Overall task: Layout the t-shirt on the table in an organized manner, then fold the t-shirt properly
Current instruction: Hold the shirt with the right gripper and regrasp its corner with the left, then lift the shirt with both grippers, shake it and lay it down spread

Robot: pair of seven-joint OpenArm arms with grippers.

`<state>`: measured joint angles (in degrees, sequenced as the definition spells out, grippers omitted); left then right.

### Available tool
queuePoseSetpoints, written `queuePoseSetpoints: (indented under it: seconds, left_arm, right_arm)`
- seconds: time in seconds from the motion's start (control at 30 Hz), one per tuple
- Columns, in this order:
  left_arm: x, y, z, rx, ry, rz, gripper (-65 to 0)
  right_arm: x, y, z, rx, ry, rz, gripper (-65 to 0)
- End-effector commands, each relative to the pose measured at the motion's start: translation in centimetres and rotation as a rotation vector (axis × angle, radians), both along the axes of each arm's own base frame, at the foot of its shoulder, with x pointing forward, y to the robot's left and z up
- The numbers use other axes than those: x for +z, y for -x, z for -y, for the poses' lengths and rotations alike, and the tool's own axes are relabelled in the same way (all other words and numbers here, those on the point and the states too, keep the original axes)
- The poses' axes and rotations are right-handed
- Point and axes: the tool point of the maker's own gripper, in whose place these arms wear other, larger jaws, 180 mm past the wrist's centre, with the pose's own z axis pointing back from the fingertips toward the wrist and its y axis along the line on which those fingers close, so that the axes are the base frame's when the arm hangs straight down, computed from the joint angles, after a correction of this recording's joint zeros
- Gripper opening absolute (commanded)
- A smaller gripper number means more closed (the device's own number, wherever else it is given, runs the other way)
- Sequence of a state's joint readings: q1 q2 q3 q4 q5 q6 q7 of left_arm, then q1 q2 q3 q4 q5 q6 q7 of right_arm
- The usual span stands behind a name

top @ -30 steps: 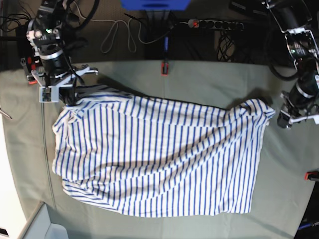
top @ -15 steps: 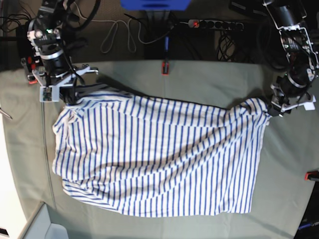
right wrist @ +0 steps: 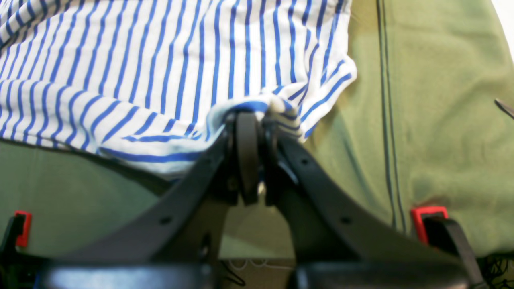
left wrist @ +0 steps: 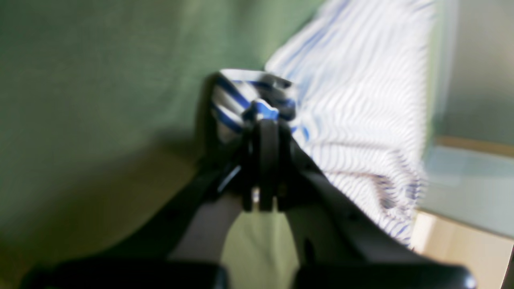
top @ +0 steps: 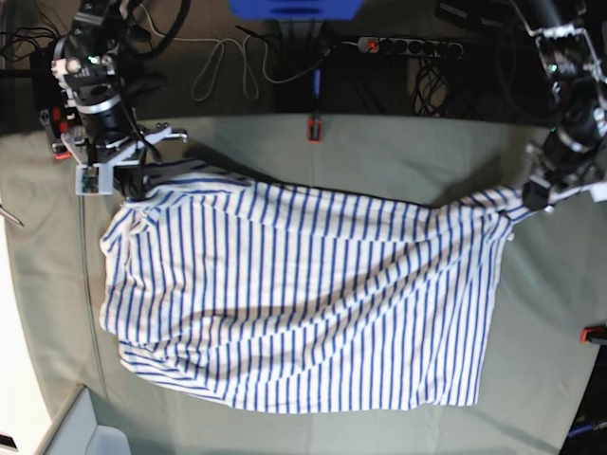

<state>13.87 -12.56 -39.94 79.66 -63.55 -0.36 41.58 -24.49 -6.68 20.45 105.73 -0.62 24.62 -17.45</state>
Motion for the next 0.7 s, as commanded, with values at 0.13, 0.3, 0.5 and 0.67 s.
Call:
queuePoseSetpoints:
  seconds: [0.13, 0.3, 0.5, 0.67]
  left_arm:
    - [2.3, 6.0, -2.2, 0.085, 0.019, 0.024, -64.8]
    - [2.3, 8.9, -4.3, 0.183, 0.009, 0.007, -64.8]
    - [2.1, 9.1, -4.0, 0.199, 0.025, 0.012, -64.8]
    - [1.9, 9.0, -3.7, 0.200, 0.032, 0.014, -64.8]
  right_arm:
    - [1.2, -0.7, -0.1, 0.005, -0.004, 0.053, -65.0]
    - [0.3, -1.0, -0.3, 0.001, -0.023, 0.037, -65.0]
    - [-0.3, -0.8, -0.4, 0.000, -0.034, 0.026, -65.0]
    - [0.0, -0.7, -0.3, -0.002, -0.029, 0.031, -65.0]
